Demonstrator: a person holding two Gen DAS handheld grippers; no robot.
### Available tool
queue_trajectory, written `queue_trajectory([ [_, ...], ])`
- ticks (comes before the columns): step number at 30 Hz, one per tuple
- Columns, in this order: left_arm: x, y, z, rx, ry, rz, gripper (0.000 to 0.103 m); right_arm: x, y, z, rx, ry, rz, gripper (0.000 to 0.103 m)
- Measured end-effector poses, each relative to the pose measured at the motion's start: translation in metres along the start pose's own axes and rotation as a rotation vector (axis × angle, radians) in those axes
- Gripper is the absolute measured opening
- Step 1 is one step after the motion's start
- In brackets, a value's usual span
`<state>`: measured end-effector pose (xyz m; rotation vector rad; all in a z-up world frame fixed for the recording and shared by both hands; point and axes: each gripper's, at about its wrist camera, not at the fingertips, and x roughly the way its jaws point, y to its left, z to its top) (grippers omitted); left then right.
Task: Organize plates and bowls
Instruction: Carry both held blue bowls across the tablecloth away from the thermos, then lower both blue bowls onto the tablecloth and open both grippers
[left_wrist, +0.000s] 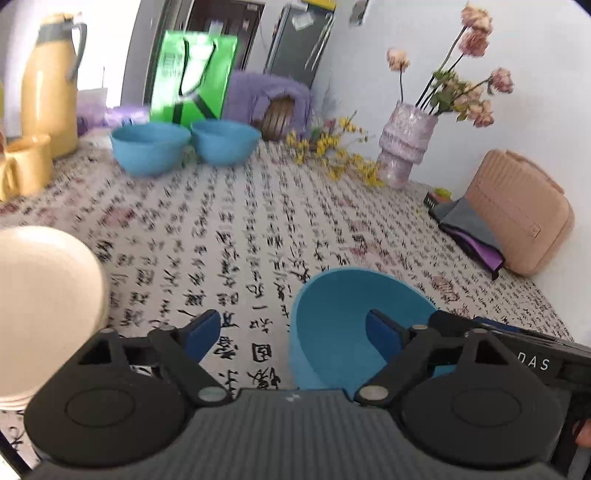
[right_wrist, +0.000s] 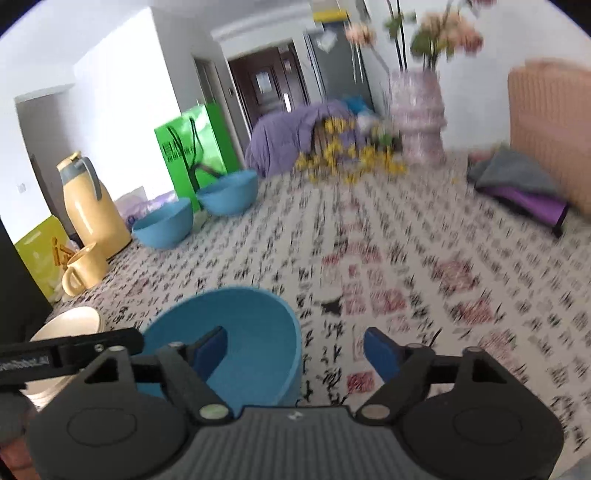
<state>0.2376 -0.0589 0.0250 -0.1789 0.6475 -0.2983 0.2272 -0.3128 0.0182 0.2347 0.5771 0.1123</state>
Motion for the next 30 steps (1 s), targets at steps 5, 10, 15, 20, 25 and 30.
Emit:
queue_trajectory([
  [5,-0.044,-0.001,-0.013,0.036,-0.123,0.011,0.098,-0.030,0.010,-0.008,-0.055,-0.104,0.010,0.083],
  [10,-0.082,0.001,-0.044,0.090,-0.212,0.096,0.100,-0.057,0.022,-0.032,-0.121,-0.196,0.050,0.084],
  [15,-0.112,0.015,-0.079,0.070,-0.282,0.223,0.100,-0.086,0.038,-0.070,-0.209,-0.329,0.126,0.095],
  [20,-0.130,0.024,-0.106,0.079,-0.319,0.343,0.101,-0.094,0.051,-0.093,-0.213,-0.326,0.181,0.095],
  [25,-0.145,0.032,-0.118,0.058,-0.320,0.353,0.103,-0.099,0.061,-0.105,-0.203,-0.309,0.211,0.095],
  [30,-0.152,0.035,-0.120,0.051,-0.328,0.353,0.103,-0.104,0.067,-0.111,-0.219,-0.320,0.227,0.095],
])
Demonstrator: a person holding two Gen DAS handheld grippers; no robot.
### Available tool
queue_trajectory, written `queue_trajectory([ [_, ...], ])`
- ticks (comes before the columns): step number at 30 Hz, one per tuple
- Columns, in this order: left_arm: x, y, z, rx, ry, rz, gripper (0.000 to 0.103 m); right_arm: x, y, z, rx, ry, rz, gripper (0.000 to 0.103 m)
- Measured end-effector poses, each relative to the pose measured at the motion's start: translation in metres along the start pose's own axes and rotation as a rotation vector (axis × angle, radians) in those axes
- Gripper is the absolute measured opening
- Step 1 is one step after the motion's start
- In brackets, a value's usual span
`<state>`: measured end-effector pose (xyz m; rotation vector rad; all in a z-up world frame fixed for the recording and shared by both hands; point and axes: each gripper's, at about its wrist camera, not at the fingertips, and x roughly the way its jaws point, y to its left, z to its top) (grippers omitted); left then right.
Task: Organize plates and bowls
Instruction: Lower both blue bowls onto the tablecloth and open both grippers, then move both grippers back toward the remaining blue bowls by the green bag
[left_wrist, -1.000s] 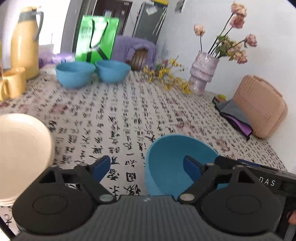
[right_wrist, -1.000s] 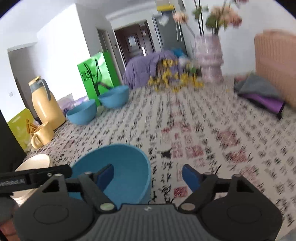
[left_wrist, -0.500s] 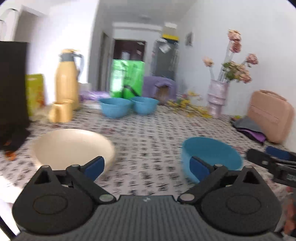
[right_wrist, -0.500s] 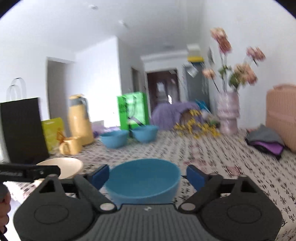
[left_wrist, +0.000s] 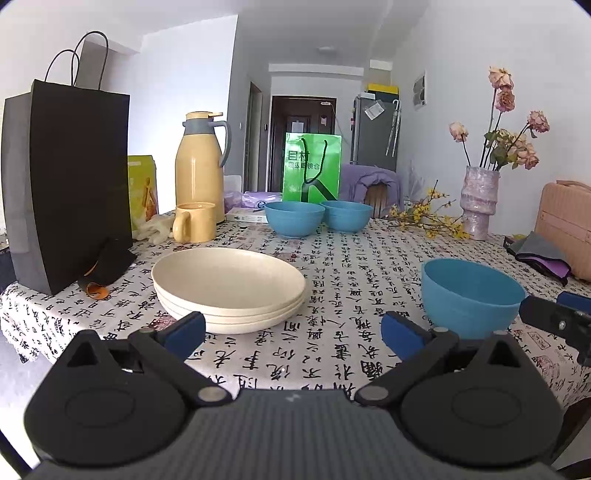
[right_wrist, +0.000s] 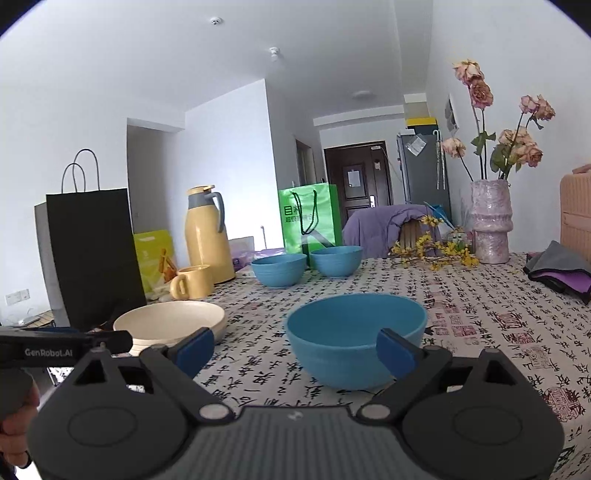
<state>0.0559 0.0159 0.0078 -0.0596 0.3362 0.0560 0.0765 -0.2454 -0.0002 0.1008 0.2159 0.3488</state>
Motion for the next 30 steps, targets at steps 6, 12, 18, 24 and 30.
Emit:
queue_trajectory([
  [6,0.005,0.001,0.000,0.001,0.007,0.001,0.103,0.001,0.005,0.002,-0.007,-0.020,0.012,0.095],
  [12,0.021,0.008,0.013,-0.014,0.009,0.017,0.103,0.017,0.005,0.017,0.016,-0.030,0.043,0.095],
  [18,0.056,0.018,0.042,-0.012,0.034,0.053,0.103,0.060,0.007,0.048,0.048,-0.008,0.031,0.095],
  [24,0.105,0.034,0.090,-0.020,0.063,0.061,0.103,0.130,0.000,0.090,0.173,0.145,0.071,0.095],
  [30,0.178,0.055,0.142,-0.054,0.104,0.012,0.103,0.215,-0.007,0.133,0.229,0.290,0.126,0.095],
])
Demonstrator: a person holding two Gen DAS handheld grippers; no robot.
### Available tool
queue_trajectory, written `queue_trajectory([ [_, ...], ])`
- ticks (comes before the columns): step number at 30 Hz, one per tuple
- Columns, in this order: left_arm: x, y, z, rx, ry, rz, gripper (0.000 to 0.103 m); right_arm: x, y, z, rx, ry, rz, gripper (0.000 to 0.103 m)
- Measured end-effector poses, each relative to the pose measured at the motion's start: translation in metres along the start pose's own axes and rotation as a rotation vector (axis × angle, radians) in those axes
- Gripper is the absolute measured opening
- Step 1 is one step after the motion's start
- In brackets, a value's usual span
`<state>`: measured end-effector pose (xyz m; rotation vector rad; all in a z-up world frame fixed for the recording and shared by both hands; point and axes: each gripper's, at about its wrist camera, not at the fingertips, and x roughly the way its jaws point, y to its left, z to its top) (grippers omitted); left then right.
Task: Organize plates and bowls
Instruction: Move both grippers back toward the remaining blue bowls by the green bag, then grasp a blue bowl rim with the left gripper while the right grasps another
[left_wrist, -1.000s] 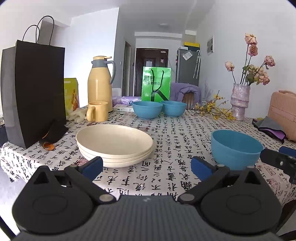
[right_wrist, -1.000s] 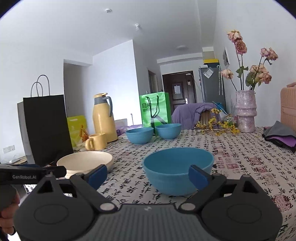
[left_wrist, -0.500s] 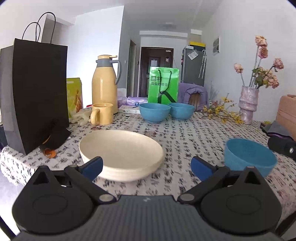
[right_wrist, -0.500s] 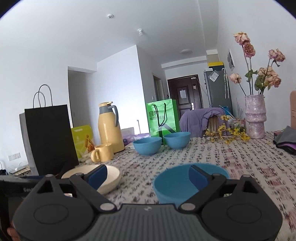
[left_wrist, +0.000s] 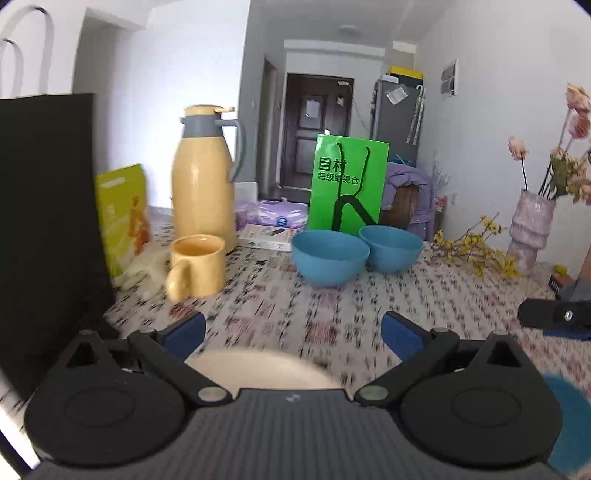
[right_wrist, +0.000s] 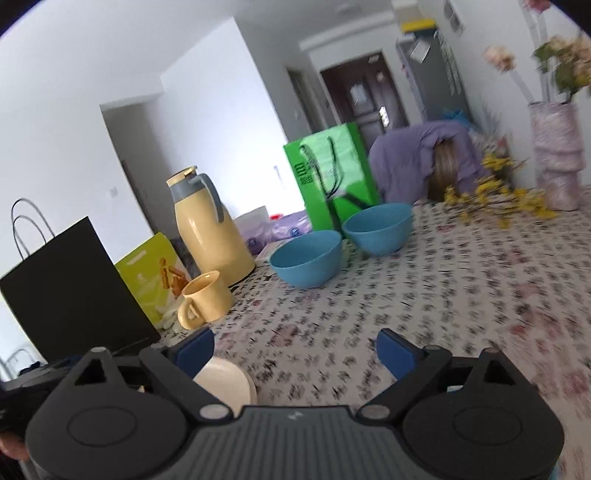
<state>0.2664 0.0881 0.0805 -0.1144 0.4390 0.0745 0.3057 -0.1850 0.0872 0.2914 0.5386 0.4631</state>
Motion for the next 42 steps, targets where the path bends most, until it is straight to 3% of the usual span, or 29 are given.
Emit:
queue_trajectory([
  [4,0.053,0.011,0.039,-0.049,0.045,-0.030,0.103,0.050,-0.005,0.038,0.028,0.035,-0.014,0.095],
  [8,0.112,0.020,0.068,-0.085,0.098,-0.054,0.103,0.104,-0.022,0.073,0.136,0.119,-0.013,0.095],
  [14,0.203,0.028,0.095,-0.125,0.189,-0.087,0.103,0.181,-0.048,0.114,0.236,0.158,-0.049,0.095],
  [19,0.270,0.030,0.106,-0.161,0.241,-0.047,0.100,0.259,-0.067,0.133,0.248,0.204,-0.087,0.090],
  [25,0.320,0.034,0.107,-0.173,0.289,-0.070,0.073,0.327,-0.085,0.128,0.287,0.283,-0.105,0.066],
  [30,0.351,0.035,0.101,-0.175,0.365,-0.086,0.049,0.352,-0.085,0.122,0.284,0.316,-0.076,0.042],
  [31,0.354,0.034,0.099,-0.169,0.376,-0.090,0.043,0.356,-0.084,0.120,0.278,0.319,-0.071,0.039],
  [33,0.361,0.032,0.093,-0.157,0.407,-0.101,0.020,0.360,-0.081,0.119,0.268,0.326,-0.072,0.030],
  [36,0.366,0.030,0.087,-0.159,0.432,-0.098,0.014,0.362,-0.077,0.118,0.242,0.334,-0.100,0.021],
  [42,0.354,0.030,0.088,-0.162,0.441,-0.099,0.014,0.358,-0.073,0.118,0.225,0.357,-0.114,0.019],
])
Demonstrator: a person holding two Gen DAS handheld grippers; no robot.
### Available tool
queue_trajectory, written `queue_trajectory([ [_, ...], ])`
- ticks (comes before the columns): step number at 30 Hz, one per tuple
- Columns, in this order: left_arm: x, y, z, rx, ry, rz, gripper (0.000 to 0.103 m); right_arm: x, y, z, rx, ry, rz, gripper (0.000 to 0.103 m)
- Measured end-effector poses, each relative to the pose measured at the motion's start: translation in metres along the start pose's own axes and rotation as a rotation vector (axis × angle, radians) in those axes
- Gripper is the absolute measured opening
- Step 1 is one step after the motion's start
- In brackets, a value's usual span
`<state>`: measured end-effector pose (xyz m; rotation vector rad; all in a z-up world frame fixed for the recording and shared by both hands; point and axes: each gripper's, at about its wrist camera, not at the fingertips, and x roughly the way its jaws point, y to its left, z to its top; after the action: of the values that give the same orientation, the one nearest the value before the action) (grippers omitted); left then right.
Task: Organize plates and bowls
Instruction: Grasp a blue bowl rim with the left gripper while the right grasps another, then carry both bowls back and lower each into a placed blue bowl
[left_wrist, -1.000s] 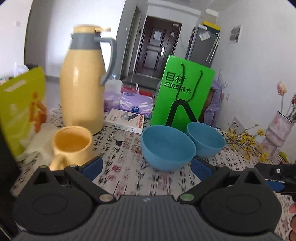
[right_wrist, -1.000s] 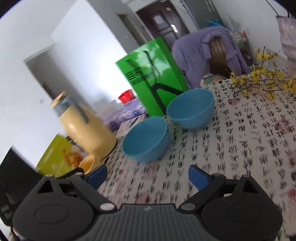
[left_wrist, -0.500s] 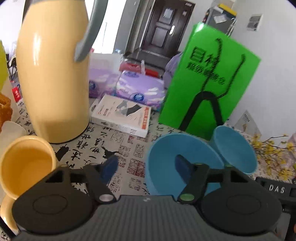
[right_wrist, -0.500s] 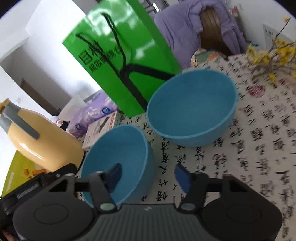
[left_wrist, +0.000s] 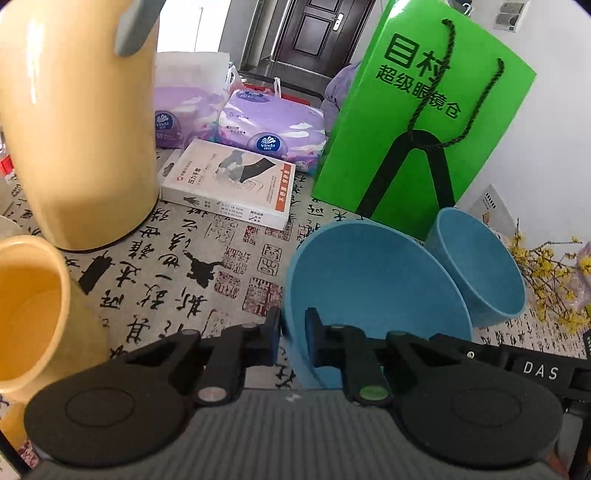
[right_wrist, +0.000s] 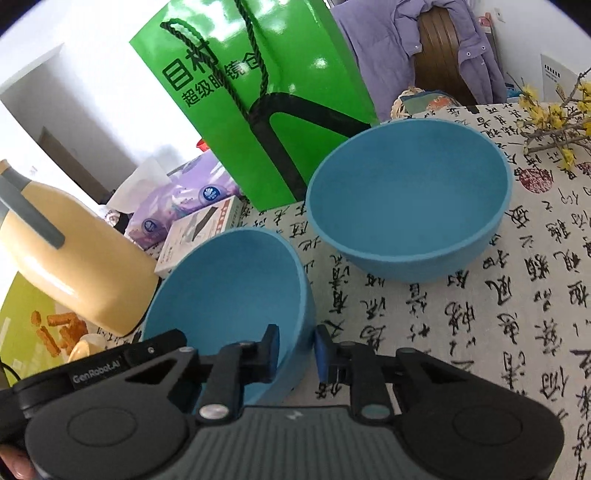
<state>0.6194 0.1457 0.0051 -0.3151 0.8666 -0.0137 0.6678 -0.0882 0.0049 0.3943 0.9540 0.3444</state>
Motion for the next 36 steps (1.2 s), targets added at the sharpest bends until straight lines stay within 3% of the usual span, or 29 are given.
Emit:
queue_trajectory([
  [9,-0.055,-0.003,-0.010,-0.004,-0.035,0.011,0.014,-0.038,0.021,-0.018,-0.035,-0.008,0.007,0.018],
  [18,-0.123,-0.036,-0.032,0.013,-0.085,-0.029,0.014,-0.118,0.026,-0.041,-0.058,-0.064,0.013,0.018],
  [27,-0.150,-0.117,-0.066,0.069,-0.067,-0.137,0.014,-0.212,-0.037,-0.054,-0.009,-0.116,-0.041,0.016],
  [36,-0.152,-0.217,-0.115,0.169,-0.032,-0.211,0.014,-0.289,-0.128,-0.068,0.058,-0.187,-0.102,0.016],
])
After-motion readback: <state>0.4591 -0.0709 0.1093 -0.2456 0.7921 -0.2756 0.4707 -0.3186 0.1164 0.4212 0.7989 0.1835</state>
